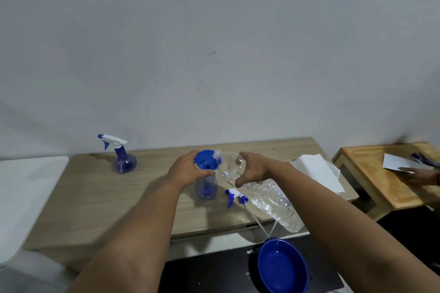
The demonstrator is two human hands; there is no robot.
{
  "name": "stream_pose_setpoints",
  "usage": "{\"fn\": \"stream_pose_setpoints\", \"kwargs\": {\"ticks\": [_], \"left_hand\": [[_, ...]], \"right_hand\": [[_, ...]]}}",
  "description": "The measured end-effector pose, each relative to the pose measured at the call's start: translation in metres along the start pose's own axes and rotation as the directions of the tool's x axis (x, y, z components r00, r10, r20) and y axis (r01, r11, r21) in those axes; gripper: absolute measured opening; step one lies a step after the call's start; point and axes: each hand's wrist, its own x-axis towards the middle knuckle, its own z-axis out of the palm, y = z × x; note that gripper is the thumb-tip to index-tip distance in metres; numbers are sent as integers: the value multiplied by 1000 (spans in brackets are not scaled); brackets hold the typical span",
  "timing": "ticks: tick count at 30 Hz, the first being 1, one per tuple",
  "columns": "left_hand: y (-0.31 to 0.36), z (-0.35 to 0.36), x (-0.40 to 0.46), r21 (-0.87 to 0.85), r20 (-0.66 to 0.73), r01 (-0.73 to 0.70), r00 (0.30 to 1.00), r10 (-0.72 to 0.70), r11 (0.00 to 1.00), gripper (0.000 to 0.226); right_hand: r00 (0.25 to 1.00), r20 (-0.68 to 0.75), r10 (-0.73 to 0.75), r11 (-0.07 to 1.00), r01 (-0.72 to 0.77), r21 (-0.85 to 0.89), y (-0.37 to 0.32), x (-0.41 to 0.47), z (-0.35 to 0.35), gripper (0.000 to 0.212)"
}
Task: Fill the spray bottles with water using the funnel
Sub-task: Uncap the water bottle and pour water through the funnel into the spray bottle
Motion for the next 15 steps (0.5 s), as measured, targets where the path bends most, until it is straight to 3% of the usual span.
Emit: {"fn": "stream_pose_setpoints", "kwargs": {"ticks": [15], "left_hand": [[1,2,-1,-34,-14,-29,999,29,999,59]], "right_hand": [[998,52,48,994,-43,-100,-6,3,-4,100]]}}
